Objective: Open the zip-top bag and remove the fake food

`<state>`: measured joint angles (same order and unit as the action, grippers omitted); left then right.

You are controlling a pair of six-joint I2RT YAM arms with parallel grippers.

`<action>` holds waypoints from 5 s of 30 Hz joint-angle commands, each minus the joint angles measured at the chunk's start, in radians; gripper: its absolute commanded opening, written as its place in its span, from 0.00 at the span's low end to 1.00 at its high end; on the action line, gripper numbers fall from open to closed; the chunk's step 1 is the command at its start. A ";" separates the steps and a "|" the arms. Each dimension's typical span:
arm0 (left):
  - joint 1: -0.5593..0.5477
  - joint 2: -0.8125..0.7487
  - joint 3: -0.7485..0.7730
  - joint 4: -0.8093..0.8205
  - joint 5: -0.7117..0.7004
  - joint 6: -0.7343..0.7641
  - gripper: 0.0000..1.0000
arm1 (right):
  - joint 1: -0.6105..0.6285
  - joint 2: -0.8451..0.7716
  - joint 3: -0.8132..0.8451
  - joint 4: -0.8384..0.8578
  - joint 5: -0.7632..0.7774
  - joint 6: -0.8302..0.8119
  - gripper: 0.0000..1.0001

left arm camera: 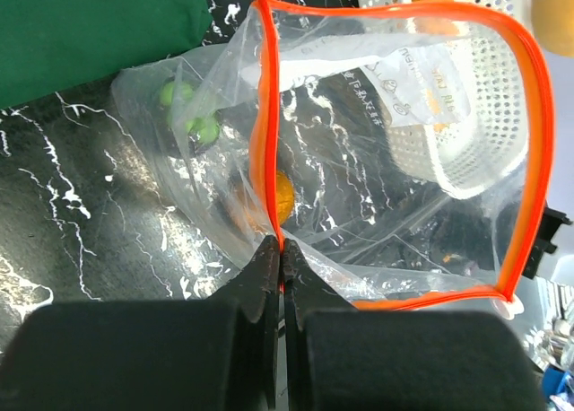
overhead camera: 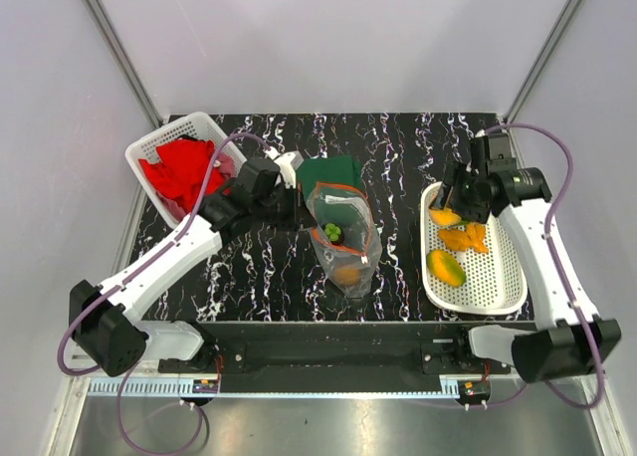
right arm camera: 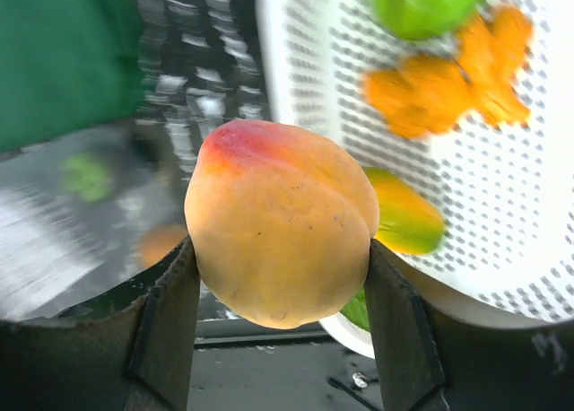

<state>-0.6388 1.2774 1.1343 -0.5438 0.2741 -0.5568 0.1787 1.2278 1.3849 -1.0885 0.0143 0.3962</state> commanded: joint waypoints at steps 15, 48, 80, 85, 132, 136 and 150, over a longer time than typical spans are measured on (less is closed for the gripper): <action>0.022 0.030 0.065 0.039 0.163 0.040 0.00 | -0.173 0.268 -0.142 0.072 -0.034 -0.123 0.79; 0.001 0.039 0.051 0.143 0.162 -0.087 0.00 | 0.553 0.475 0.335 -0.045 -0.188 0.015 0.34; -0.029 -0.010 -0.126 0.162 0.117 -0.061 0.00 | 0.625 0.558 -0.175 0.364 -0.240 0.092 0.58; -0.029 -0.027 -0.153 0.160 0.114 -0.055 0.00 | 0.642 0.611 -0.176 0.417 -0.211 0.105 0.64; -0.024 -0.015 -0.096 0.131 0.053 -0.045 0.00 | 0.648 0.196 -0.106 0.297 -0.067 0.049 0.01; -0.024 -0.013 -0.097 0.133 0.054 -0.055 0.00 | 0.648 0.154 -0.031 0.276 -0.037 0.064 0.00; -0.061 0.017 -0.013 0.153 0.070 -0.106 0.00 | 0.647 0.325 0.261 0.271 -0.111 0.121 0.00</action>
<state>-0.6834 1.2800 1.0649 -0.4351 0.3439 -0.6468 0.8223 1.5192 1.5574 -0.8120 -0.0601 0.4782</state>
